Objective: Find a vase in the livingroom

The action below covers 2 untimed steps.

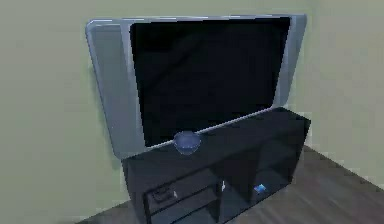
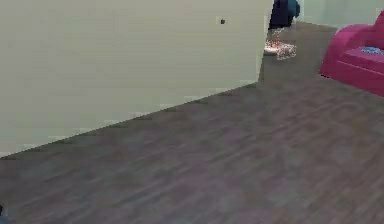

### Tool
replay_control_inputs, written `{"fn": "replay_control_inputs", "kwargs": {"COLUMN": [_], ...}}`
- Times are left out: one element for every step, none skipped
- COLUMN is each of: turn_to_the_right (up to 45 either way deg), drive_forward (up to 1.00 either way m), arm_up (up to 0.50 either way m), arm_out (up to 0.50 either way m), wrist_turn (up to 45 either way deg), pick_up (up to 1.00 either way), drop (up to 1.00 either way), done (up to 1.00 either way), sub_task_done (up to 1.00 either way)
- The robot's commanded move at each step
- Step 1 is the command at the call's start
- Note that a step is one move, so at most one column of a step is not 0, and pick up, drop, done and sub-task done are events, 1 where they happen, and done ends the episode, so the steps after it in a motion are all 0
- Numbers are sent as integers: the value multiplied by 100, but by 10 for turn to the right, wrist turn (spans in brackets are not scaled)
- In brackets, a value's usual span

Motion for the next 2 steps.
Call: {"fn": "replay_control_inputs", "kwargs": {"turn_to_the_right": [450, 450], "drive_forward": [0, 0], "arm_up": [0, 0], "arm_out": [0, 0], "wrist_turn": [0, 0], "pick_up": [0, 0], "drop": [0, 0], "done": [0, 0], "sub_task_done": [0, 0]}}
